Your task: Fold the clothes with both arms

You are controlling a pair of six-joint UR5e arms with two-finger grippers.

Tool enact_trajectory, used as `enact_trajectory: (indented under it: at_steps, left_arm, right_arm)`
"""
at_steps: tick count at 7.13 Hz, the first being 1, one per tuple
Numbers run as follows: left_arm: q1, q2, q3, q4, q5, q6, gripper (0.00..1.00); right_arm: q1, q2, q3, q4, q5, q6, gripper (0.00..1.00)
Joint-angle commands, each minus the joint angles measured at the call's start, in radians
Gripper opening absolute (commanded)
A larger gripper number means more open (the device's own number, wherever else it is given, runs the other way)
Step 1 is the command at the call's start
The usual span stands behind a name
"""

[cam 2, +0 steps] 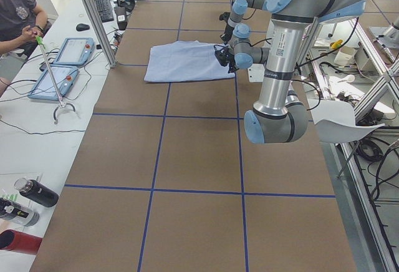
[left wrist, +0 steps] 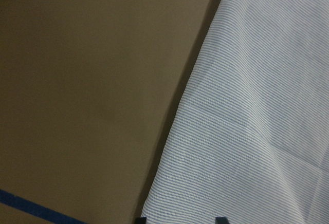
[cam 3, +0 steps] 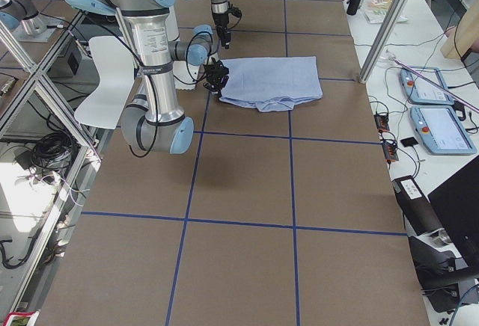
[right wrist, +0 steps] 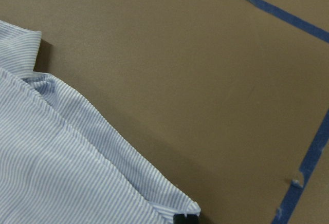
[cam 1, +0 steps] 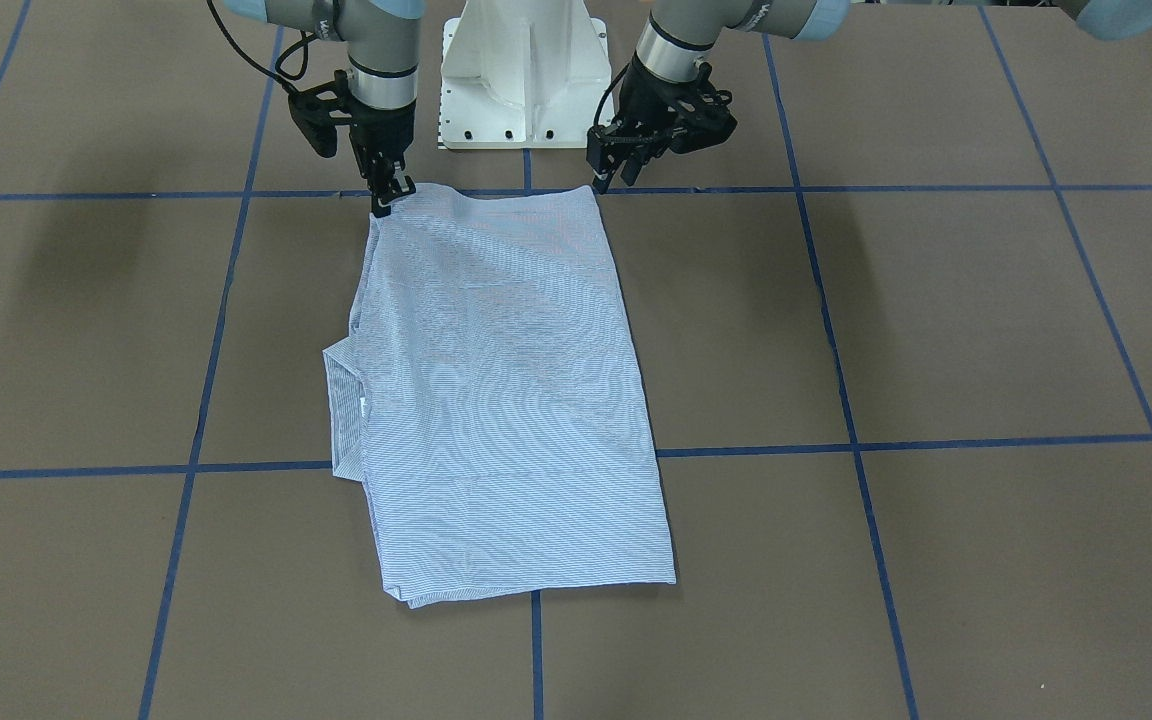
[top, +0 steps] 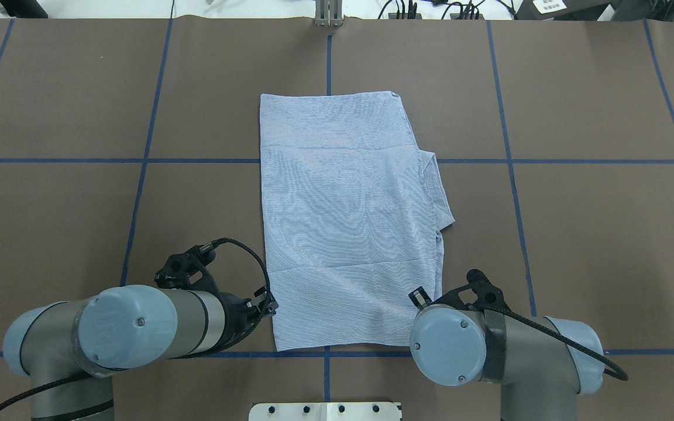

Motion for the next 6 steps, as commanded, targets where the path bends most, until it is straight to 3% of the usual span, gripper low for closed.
enact_trajectory:
  at_steps: [1,6]
  left_arm:
    - [0.055,-0.006,0.058,-0.025,0.019,-0.035,0.53]
    - [0.095,-0.040,0.090,-0.023,0.036,-0.038,0.49]
  right_arm:
    - [-0.001,0.001,0.002,-0.002,0.000,0.001,0.00]
    - [-0.002,0.030,0.002,-0.040,0.000,-0.001,0.00]
